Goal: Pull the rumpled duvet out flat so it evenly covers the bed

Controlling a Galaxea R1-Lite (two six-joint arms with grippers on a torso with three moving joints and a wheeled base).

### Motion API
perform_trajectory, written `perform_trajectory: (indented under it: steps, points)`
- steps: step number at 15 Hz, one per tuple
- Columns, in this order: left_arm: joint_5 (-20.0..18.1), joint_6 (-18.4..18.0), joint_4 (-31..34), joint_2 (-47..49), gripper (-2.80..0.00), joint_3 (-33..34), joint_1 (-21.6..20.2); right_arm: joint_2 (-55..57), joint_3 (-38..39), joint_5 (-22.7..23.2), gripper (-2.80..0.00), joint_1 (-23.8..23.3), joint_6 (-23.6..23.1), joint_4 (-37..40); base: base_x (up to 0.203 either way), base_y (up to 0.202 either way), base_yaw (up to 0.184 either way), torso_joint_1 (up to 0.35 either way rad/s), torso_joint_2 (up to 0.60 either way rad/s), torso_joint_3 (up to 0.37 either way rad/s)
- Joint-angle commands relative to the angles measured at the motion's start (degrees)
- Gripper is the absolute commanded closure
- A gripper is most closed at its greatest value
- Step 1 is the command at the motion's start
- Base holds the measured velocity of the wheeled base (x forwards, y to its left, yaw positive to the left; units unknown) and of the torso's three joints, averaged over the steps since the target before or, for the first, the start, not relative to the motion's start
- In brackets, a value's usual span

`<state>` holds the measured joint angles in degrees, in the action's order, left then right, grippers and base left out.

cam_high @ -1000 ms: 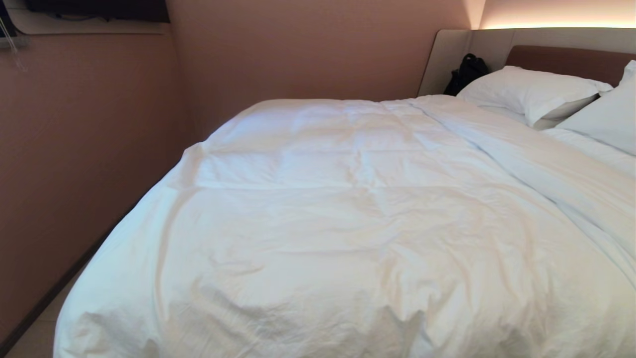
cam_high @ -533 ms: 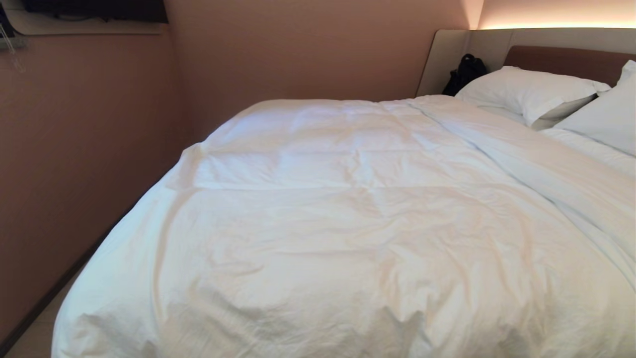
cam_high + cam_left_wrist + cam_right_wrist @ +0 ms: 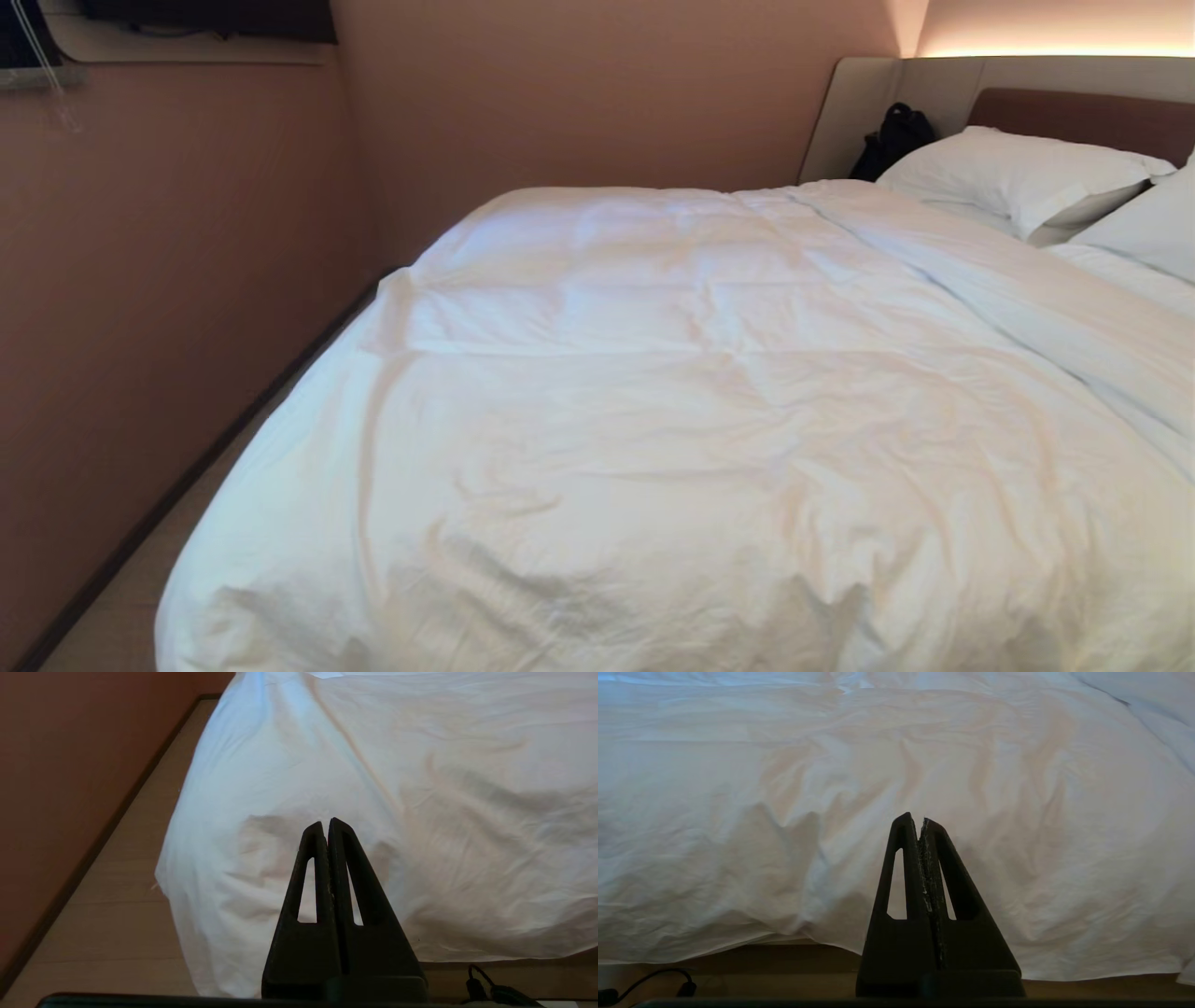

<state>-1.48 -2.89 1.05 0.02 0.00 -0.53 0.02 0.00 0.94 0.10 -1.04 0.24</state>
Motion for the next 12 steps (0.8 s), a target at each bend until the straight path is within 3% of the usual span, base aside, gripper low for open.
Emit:
perform_trajectory:
  steps: [1, 12]
  points:
    - [0.0, 0.0, 0.0, 0.0, 0.0, 0.0, 0.0, 0.0, 0.0, 0.0, 0.0, 0.0, 0.0, 0.0, 0.0, 0.189, 0.006, 0.002, 0.0, 0.002]
    - [-0.1, 0.0, 0.0, 0.0, 0.0, 0.0, 0.0, 0.0, 0.0, 0.0, 0.0, 0.0, 0.0, 0.0, 0.0, 0.196, 0.001, 0.002, 0.0, 0.004]
